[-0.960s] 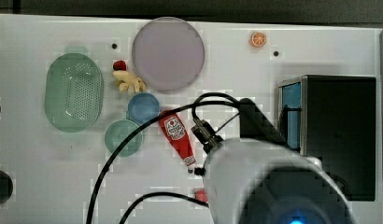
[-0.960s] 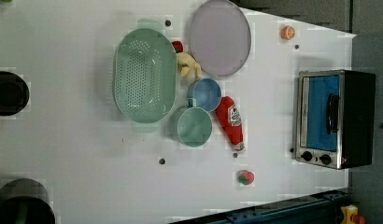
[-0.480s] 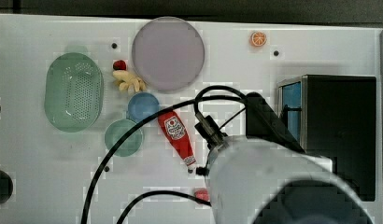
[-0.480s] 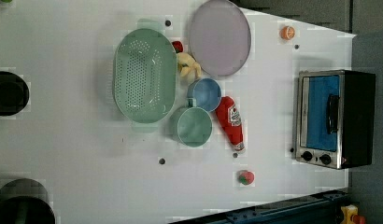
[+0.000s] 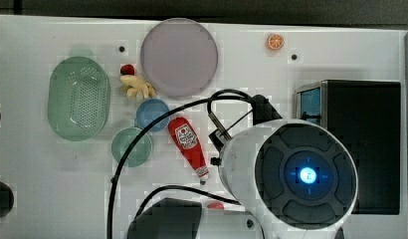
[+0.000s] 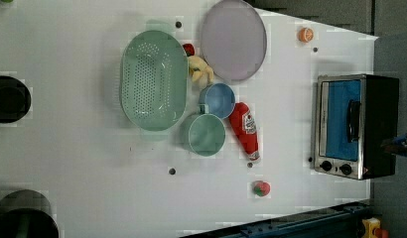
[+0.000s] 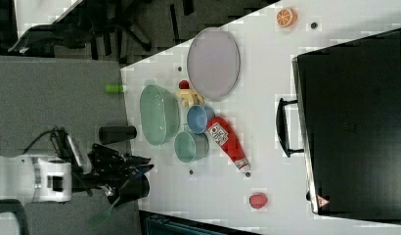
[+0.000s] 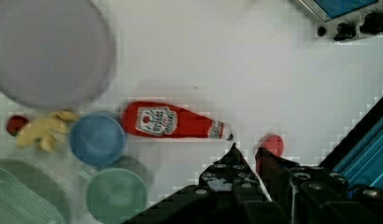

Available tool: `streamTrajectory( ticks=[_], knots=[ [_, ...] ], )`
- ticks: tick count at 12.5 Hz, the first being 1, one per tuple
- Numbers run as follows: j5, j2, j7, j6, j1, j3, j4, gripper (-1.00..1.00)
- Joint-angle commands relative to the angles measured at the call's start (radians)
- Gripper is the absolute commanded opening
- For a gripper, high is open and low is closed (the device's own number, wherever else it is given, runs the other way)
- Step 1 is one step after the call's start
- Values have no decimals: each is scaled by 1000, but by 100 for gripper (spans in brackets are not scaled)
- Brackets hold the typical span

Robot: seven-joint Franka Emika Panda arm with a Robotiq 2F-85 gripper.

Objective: Flap open oven.

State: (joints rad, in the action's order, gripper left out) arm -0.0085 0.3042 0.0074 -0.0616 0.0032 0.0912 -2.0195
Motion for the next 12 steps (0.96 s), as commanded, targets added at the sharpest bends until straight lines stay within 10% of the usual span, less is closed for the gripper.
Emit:
streamTrajectory(
  ticks=[1, 6, 12],
  knots=[
    [-14, 25, -247, -6, -17, 45, -34, -65],
    [-240, 21, -697, -158, -42, 118, -126, -65],
    [-258, -49, -958, -471, -48, 270, -226, -65]
  ],
)
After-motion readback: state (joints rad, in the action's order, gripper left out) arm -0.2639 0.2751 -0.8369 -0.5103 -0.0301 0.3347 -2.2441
